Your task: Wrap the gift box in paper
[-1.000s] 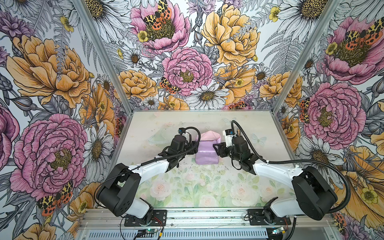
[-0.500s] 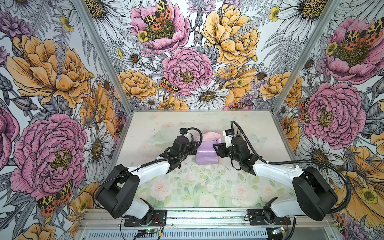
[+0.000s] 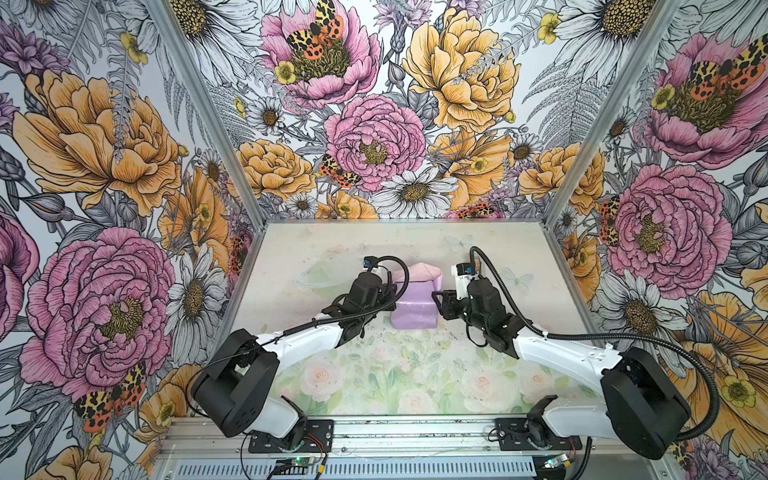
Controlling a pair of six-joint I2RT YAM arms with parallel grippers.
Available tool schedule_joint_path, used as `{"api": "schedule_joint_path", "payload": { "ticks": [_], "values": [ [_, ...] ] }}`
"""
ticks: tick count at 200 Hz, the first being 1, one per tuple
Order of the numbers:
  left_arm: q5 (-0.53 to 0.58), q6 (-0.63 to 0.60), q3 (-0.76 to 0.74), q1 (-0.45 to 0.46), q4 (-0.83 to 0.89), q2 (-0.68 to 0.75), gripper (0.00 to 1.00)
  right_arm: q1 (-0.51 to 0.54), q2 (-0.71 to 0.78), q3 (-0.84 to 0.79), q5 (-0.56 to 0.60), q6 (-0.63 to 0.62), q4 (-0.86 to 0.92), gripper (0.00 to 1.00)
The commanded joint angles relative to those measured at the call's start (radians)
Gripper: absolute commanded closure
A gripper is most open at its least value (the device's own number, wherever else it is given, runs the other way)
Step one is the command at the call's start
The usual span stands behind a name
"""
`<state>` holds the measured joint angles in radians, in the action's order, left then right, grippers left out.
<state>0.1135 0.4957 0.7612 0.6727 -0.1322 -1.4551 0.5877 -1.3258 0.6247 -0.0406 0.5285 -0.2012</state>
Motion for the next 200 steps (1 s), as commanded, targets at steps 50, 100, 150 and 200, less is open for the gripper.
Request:
{"api": "schedule_joint_path", "payload": {
  "ticks": [50, 100, 150, 200],
  "values": [
    [0.050, -0.007, 0.023, 0.032, 0.039, 0.007, 0.74, 0.020, -0.073, 0.045, 0.094, 0.003, 0.015, 0.84],
    [0.058, 0.001, 0.029, 0.040, 0.043, 0.004, 0.75, 0.033, -0.073, 0.045, 0.089, 0.003, -0.021, 0.89],
    [0.073, 0.018, 0.038, 0.053, 0.041, -0.008, 0.80, 0.066, -0.093, 0.053, 0.126, 0.006, -0.018, 0.96],
    [0.113, 0.014, 0.034, 0.066, 0.036, 0.002, 0.91, 0.105, -0.101, 0.037, 0.195, 0.024, -0.061, 1.00]
  ]
}}
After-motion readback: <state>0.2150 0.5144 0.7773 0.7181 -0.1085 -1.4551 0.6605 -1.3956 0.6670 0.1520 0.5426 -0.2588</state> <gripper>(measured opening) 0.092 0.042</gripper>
